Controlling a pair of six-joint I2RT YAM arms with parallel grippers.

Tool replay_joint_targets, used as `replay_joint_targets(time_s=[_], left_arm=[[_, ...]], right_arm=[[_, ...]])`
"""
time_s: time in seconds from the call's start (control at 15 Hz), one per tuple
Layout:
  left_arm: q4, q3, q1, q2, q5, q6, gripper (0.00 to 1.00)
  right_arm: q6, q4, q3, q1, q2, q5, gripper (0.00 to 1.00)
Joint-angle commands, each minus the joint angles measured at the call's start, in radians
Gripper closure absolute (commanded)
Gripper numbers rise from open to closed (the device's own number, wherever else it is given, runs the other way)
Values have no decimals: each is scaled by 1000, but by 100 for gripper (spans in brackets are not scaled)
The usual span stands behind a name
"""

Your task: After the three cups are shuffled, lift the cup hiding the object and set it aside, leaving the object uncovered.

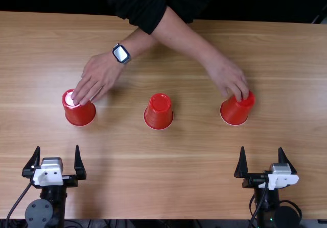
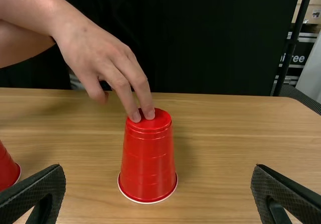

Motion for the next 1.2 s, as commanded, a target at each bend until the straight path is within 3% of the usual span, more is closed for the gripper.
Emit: replay_joint_targets(time_s=[0.0, 0.33, 0.47, 0.73, 0.87, 1.13], left_arm=[[-50, -16, 6, -15, -10, 11, 0], [-52, -16, 5, -15, -12, 9, 0], [-48, -16, 3, -15, -8, 9, 0], [-41, -16, -2, -15, -4, 17, 0], [-41, -7, -6, -15, -1, 18, 0], [-71, 166, -22, 1, -6, 37, 0]], right_arm=[[3, 6, -6, -12, -7, 1, 0], [3, 6, -9, -12, -7, 3, 0], [-1, 4, -11, -7, -7, -6, 0], [3, 8, -3, -12, -7, 0, 0], [-10, 33, 14, -15, -7, 1, 0], [-10, 32, 160, -16, -7, 9, 0]])
